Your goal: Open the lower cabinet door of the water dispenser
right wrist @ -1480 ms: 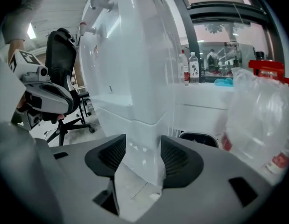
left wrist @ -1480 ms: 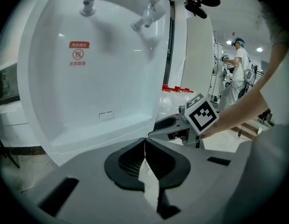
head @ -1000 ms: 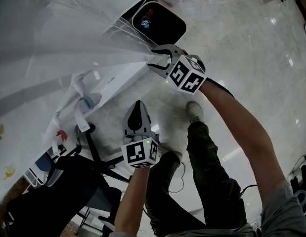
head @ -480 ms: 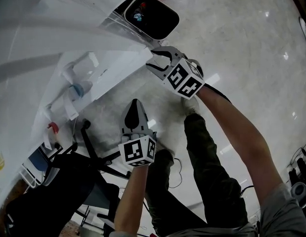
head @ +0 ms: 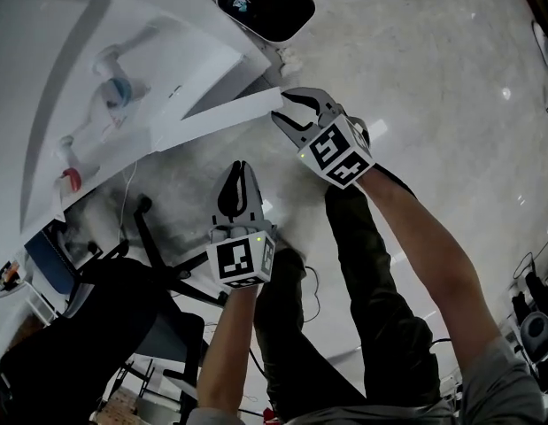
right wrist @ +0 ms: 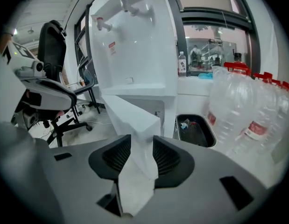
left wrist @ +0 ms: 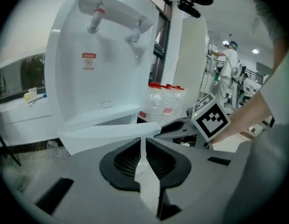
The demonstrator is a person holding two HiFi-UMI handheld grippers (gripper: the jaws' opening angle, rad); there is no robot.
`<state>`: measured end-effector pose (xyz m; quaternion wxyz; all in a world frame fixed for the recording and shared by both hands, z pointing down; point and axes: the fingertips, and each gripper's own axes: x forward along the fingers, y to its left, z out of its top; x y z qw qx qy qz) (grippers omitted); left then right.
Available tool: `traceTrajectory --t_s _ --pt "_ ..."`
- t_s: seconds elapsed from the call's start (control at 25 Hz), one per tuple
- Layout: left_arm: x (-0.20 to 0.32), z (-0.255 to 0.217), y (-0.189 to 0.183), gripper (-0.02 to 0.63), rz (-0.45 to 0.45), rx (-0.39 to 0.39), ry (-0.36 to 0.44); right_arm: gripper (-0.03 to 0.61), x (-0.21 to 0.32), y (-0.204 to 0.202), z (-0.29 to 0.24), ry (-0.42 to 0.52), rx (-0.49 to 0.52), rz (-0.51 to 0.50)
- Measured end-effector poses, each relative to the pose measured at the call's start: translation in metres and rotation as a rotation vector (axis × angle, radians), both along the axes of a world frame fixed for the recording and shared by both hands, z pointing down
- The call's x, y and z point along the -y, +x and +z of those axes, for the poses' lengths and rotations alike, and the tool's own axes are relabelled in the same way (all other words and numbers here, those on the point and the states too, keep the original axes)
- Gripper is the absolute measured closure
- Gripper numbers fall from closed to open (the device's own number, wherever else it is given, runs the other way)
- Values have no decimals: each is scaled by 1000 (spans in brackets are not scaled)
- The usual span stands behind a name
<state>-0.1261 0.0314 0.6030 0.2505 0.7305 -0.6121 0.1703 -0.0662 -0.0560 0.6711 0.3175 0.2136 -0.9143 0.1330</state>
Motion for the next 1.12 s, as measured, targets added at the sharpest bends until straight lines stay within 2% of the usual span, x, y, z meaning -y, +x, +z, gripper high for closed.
traceTrajectory --t_s 0.12,0.32,0.52,0.64,0.76,0.96,1.12 --pt "-6 3 6 531 192 125 -45 426 -23 3 0 -21 -6 3" --pt "-14 5 7 531 531 426 -83 428 -60 6 0 -61 0 4" --pt "-15 12 13 507 852 621 -108 428 -84 5 1 -86 15 29" --pt "-16 17 20 493 1036 706 -137 428 -93 4 1 -97 18 32" --pt "-16 21 25 482 1149 767 -178 428 -97 4 1 -106 16 25" --pt "-17 44 30 425 1321 856 -229 426 -101 4 0 -114 13 5" --pt "-15 55 25 401 1387 915 -294 426 -105 4 0 -116 11 -9"
